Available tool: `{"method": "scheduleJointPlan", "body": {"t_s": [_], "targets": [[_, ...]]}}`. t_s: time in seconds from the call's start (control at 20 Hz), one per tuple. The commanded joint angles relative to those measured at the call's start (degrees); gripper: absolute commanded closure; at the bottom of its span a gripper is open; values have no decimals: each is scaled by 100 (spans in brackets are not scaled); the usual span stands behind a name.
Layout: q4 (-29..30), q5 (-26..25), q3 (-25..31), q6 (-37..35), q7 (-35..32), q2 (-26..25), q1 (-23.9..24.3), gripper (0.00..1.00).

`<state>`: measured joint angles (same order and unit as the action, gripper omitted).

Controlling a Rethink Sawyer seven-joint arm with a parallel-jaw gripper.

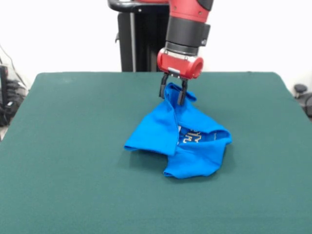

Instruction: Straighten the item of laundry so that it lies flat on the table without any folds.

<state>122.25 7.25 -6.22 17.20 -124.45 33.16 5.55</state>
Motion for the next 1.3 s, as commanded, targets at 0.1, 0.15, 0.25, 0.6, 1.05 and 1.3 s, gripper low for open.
{"method": "scheduleJointPlan", "body": {"t_s": [0.1,0.15,0.25,0.6,1.05,1.3], "targets": [[233,-41,630,335,-1361,-21,7,0],[223,-44,633,331,-1347,-29,12,0],[235,-29,649,346,-1359,-23,-6,0],[29,173,759,-561,-1088,489,89,0],[-297,466,743,-1753,-928,993,-27,0],[-622,699,509,-1867,-980,794,-375,0]]}}
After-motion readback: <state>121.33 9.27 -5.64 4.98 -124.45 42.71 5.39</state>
